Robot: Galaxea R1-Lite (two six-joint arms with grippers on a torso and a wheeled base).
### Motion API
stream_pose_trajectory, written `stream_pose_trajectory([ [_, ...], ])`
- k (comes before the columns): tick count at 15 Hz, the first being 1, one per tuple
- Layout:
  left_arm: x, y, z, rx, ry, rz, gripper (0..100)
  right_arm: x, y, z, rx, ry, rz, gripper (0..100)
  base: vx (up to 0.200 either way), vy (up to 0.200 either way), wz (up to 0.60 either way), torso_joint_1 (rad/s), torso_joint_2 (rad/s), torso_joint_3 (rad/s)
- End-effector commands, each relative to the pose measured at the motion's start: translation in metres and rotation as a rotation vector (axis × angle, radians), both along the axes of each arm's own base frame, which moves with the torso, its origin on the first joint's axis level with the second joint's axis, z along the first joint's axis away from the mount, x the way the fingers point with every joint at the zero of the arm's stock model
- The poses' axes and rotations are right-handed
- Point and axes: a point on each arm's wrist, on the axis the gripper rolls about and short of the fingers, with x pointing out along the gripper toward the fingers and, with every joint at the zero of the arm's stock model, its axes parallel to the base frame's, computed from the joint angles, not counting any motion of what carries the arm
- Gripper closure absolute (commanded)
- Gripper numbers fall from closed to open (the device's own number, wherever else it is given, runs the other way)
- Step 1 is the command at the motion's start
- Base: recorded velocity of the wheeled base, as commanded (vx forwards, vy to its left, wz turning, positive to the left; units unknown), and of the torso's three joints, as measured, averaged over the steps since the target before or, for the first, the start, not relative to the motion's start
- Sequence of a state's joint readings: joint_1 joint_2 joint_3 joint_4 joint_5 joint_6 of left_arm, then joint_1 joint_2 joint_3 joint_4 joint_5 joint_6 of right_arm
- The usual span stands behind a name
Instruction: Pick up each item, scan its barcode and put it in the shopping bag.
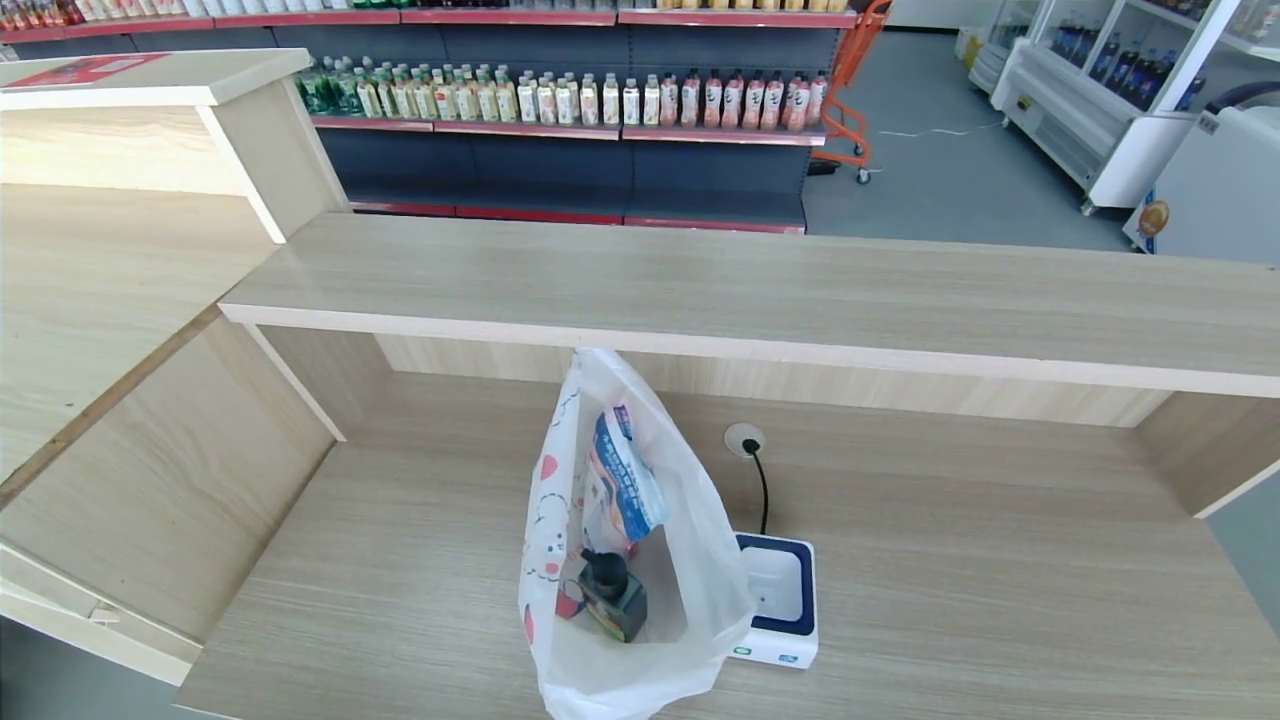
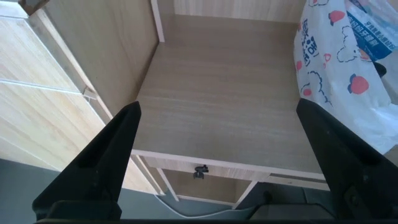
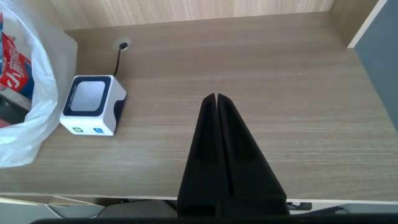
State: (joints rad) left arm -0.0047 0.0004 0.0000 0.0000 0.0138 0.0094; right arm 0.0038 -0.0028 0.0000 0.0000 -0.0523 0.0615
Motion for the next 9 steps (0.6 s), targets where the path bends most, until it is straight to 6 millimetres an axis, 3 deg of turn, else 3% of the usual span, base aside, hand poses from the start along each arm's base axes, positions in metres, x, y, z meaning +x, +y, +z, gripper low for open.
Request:
stream_pose_trajectory([
  [1,0.0000,0.0000,0.0000,0.000,0.000,0.002,0,0.0002,0.0000,0.0001,0.000,0.003,0.001,100,0.000,0.000,0.00,0.000,0.00,0.000],
  [9,0.0000,0.0000,0.0000,0.000,0.000,0.000,0,0.0002,0.0000,0.0001,0.000,0.003,0.001,100,0.000,0.000,0.00,0.000,0.00,0.000],
])
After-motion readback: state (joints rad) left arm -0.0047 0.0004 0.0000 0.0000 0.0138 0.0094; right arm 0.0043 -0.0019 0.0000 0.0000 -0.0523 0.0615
